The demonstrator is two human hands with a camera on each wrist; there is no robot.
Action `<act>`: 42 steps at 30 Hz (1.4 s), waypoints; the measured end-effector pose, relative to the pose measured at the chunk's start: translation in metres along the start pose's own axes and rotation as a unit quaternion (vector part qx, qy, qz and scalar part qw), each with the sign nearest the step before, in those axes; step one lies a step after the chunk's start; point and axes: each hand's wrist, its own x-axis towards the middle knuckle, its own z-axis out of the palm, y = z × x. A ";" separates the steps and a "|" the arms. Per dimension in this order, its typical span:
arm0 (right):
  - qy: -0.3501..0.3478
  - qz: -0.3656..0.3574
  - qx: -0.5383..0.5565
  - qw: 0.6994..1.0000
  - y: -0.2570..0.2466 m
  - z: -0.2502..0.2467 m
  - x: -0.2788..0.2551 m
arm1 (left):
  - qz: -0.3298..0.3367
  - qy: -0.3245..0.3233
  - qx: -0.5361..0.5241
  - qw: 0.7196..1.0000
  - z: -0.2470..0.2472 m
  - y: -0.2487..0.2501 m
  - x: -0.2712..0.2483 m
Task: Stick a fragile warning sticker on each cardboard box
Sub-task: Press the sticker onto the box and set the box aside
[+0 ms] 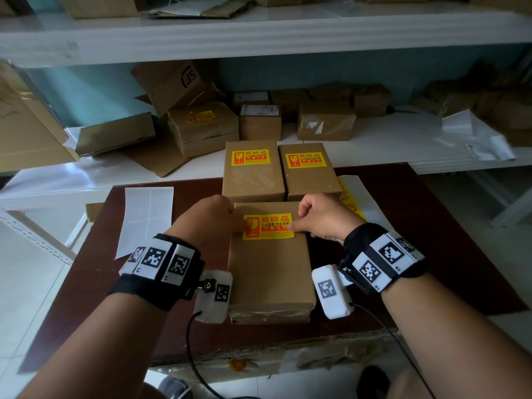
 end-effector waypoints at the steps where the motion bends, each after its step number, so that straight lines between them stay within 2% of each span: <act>1: 0.001 0.001 -0.002 1.000 0.001 0.000 0.000 | -0.004 0.005 0.008 1.000 0.000 -0.002 0.000; 9: -0.008 0.003 -0.012 1.000 0.005 -0.006 -0.003 | 0.004 0.004 0.010 1.000 -0.005 -0.005 -0.007; 14: 0.092 -0.037 -0.002 0.995 0.000 -0.025 -0.013 | 0.094 0.107 -0.025 0.990 -0.026 0.007 -0.027; 16: 0.084 -0.054 0.001 0.995 -0.002 -0.024 -0.015 | 0.143 0.081 -0.033 0.986 -0.021 0.017 -0.037; 19: -0.004 -0.061 -0.034 0.998 -0.001 -0.013 -0.016 | 0.198 -0.052 0.010 0.979 0.002 0.026 -0.045; 21: -0.052 -0.079 -0.074 0.993 0.000 -0.009 -0.017 | 0.200 -0.123 0.106 0.966 0.017 0.030 -0.043; 24: -0.065 -0.093 -0.088 0.990 0.004 -0.005 -0.019 | 0.186 -0.168 0.219 0.943 0.030 0.030 -0.040; 27: -0.060 -0.084 -0.077 0.992 0.008 -0.005 -0.021 | 0.167 -0.183 0.260 0.933 0.031 0.024 -0.040; 32: -0.071 -0.066 -0.047 0.994 0.008 -0.007 -0.022 | 0.100 -0.202 0.245 0.943 0.017 0.007 -0.043; 34: -0.078 -0.061 -0.037 0.994 0.008 -0.008 -0.022 | 0.054 -0.185 0.214 0.958 0.015 -0.003 -0.042; 36: -0.085 -0.062 -0.031 0.994 0.008 -0.009 -0.023 | 0.025 -0.134 0.176 0.975 0.011 -0.009 -0.042; 37: -0.087 -0.064 -0.031 0.994 0.007 -0.009 -0.023 | 0.030 -0.112 0.159 0.980 0.009 -0.010 -0.041; 39: -0.087 -0.065 -0.040 0.993 0.005 -0.010 -0.024 | 0.082 -0.108 0.154 0.979 0.005 -0.004 -0.041; 42: -0.080 -0.066 -0.064 0.993 0.004 -0.009 -0.023 | 0.162 -0.131 0.234 0.950 0.020 0.021 -0.045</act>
